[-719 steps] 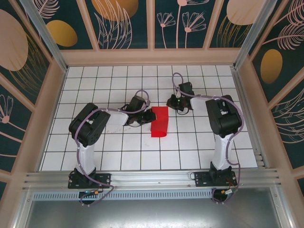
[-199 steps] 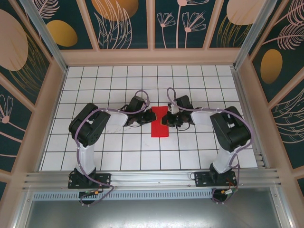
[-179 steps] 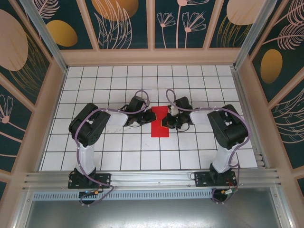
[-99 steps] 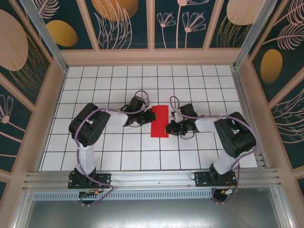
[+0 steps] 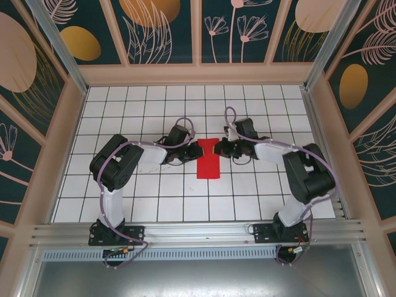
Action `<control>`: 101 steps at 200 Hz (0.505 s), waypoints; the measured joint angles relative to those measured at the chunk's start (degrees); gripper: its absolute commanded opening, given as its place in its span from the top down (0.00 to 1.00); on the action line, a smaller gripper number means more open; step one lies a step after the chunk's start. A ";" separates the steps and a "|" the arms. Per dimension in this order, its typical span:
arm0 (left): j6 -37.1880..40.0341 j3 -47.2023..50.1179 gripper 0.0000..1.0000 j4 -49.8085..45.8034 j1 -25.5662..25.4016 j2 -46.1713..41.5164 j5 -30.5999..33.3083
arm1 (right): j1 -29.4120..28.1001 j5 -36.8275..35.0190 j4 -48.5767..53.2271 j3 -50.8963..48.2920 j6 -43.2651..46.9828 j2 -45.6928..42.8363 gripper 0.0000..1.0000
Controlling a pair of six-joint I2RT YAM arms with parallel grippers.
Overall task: Fold a paper plane with a square sheet of paper (pick it up from the middle)
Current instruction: Fold the square sheet of paper in half at the center of the table.
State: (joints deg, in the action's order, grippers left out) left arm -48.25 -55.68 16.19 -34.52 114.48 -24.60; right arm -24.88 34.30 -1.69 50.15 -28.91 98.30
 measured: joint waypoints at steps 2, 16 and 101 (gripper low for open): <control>0.00 0.00 1.00 0.00 0.00 0.00 0.00 | -0.04 -0.04 -0.13 0.24 0.02 0.42 1.00; 0.02 0.02 1.00 -0.02 0.00 0.00 0.00 | -0.44 -0.02 -1.57 1.49 -0.61 4.26 1.00; 0.09 0.13 1.00 0.00 -0.11 -0.11 0.50 | 4.90 -0.50 -5.46 -4.96 -2.73 4.39 1.00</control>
State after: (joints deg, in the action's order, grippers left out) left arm -48.16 -55.55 16.19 -34.63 114.37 -24.10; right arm -19.99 33.80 -7.16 45.19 -31.64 102.69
